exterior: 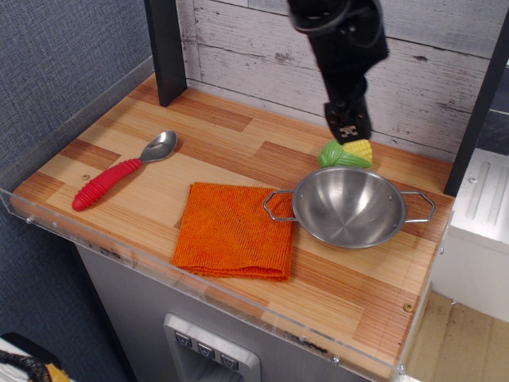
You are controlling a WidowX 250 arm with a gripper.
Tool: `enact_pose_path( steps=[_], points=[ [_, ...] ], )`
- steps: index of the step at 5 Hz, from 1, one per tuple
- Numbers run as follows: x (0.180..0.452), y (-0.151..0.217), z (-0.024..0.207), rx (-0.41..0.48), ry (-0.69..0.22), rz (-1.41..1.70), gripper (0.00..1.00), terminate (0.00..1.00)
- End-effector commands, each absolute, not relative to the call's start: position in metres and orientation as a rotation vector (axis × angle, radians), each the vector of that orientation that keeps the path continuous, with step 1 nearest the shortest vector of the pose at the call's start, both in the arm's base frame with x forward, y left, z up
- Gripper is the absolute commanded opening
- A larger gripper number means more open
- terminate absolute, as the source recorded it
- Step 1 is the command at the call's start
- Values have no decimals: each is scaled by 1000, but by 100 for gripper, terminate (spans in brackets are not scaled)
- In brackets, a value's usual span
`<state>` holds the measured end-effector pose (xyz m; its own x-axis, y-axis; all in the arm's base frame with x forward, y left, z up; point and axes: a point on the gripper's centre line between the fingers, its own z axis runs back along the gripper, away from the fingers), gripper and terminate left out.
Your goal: Move the bowl to between the spoon and green and yellow object
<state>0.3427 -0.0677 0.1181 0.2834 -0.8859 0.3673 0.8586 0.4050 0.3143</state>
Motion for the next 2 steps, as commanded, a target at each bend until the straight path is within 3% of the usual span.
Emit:
enact_pose_path(
  steps=[1,2],
  points=[
    [324,-104,128,85,-549,-1609,100,0],
    [320,-108,128,101,-502,-1618,100,0]
  ],
)
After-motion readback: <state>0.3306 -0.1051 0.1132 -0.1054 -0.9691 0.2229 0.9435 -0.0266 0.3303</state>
